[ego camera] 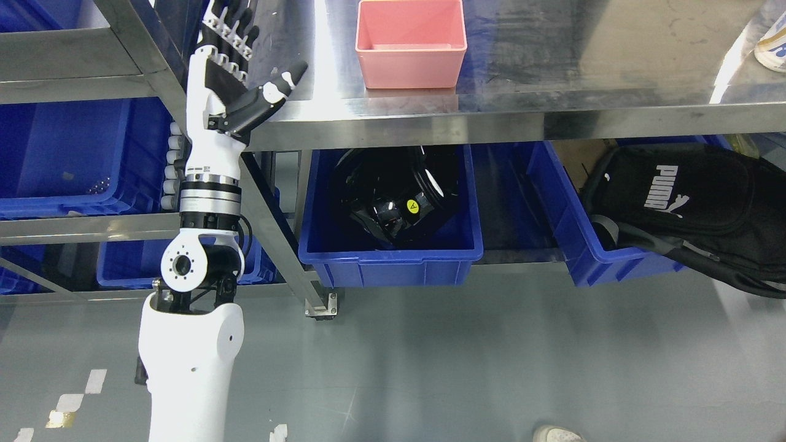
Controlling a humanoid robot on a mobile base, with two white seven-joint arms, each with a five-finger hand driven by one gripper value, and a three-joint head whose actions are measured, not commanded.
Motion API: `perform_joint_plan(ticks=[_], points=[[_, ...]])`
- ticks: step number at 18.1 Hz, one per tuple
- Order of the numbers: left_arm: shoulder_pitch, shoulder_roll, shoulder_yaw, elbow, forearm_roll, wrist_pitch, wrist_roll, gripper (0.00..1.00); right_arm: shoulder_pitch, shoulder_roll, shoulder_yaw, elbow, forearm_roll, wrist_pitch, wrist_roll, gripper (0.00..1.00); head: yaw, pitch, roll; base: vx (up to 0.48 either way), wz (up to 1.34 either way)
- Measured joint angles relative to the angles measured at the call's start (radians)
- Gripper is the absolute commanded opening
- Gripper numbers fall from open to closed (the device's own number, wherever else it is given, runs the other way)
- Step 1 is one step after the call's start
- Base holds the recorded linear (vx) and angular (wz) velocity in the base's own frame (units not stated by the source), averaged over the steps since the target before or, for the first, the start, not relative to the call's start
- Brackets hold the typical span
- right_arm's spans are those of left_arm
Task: Place storage box into left shelf container
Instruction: 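Raise the left hand up toward the pink box on the shelf top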
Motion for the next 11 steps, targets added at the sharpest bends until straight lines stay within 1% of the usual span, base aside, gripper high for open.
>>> perform_joint_plan(ticks=[3, 8, 10, 11], points=[[-0.004, 0.000, 0.000, 0.001, -0.005, 0.004, -0.072, 1.00, 0.000, 0.000, 0.000, 0.000, 0.000, 0.000, 0.001, 1.00, 0.0000, 0.000, 0.000, 0.000, 0.00], [-0.023, 0.001, 0.029, 0.001, -0.008, -0.023, -0.155, 1.00, 0.000, 0.000, 0.000, 0.000, 0.000, 0.000, 0.005, 1.00, 0.0000, 0.000, 0.000, 0.000, 0.00], [-0.049, 0.020, 0.043, 0.003, -0.009, -0.027, -0.221, 1.00, 0.000, 0.000, 0.000, 0.000, 0.000, 0.000, 0.005, 1.00, 0.0000, 0.000, 0.000, 0.000, 0.00], [-0.066, 0.036, 0.048, 0.006, -0.009, -0.021, -0.280, 1.00, 0.000, 0.000, 0.000, 0.000, 0.000, 0.000, 0.005, 1.00, 0.0000, 0.000, 0.000, 0.000, 0.00]])
